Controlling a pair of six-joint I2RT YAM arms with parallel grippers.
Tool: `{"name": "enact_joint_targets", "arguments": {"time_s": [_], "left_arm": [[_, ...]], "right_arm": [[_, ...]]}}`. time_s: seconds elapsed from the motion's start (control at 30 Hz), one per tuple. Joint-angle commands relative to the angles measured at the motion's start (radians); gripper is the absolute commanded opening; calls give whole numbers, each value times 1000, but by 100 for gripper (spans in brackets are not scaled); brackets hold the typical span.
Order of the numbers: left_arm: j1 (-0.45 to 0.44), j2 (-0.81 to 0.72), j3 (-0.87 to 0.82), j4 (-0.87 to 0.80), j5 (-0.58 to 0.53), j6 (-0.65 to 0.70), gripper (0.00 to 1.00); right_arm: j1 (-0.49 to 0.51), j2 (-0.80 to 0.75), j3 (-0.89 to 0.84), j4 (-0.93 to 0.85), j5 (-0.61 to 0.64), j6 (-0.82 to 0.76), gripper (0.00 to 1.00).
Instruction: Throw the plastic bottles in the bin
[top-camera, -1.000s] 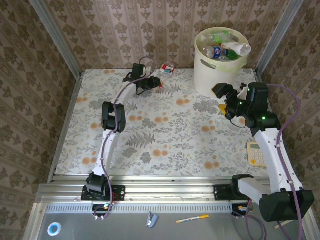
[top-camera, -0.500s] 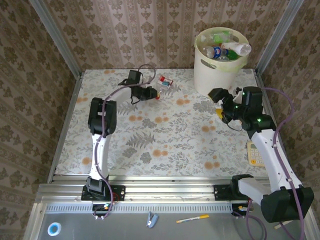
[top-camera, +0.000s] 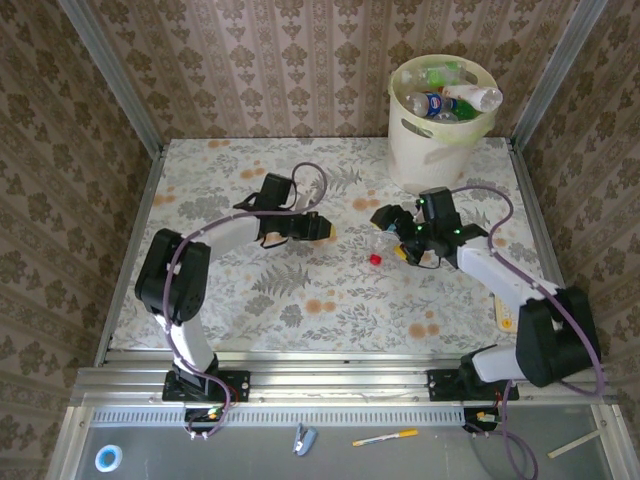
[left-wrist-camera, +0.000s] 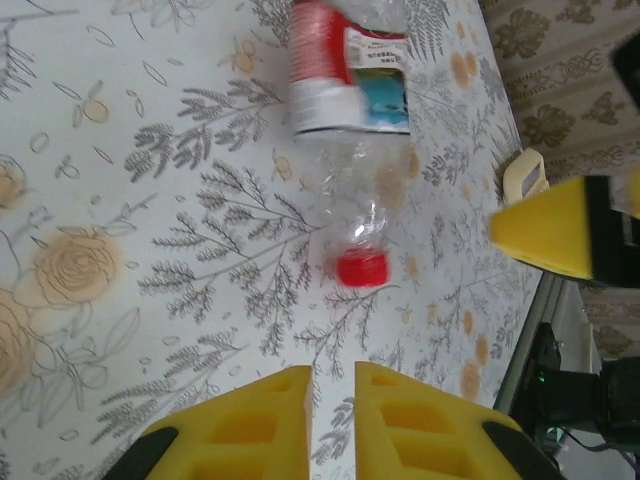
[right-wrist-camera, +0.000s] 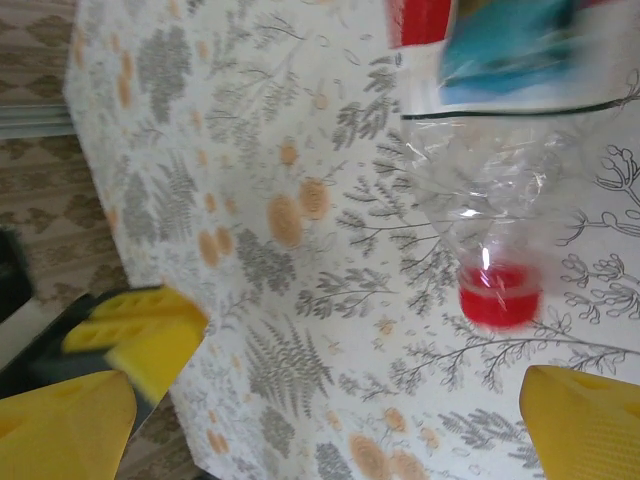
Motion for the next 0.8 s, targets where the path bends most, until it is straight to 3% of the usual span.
{"name": "enact_joint_targets", "arguments": {"time_s": [0.0,0.17,0.33,0.43,0.63,0.77], "left_arm": [[16,-41,-29,42,-15,-69,23],[-20,3,101,11,-42,-100,28],[-64,82,190,48,-74,-146,28],[-87,111,205,108,-78,-179,29],[-135,196,322,92,-40,-198,33],[-180,266,402,21,-35,-185,28]], "right_arm": [[9,32,-19,66,90,19,100],[-5,71,81,-175,207,-104,100],[-50,-4,107,-353,308,-175,100],[-89,-21,166,-465,355,-296,100],[-188,76,187,-393,257,-469,95],[-224,124,161,-273,140,-533,90]]}}
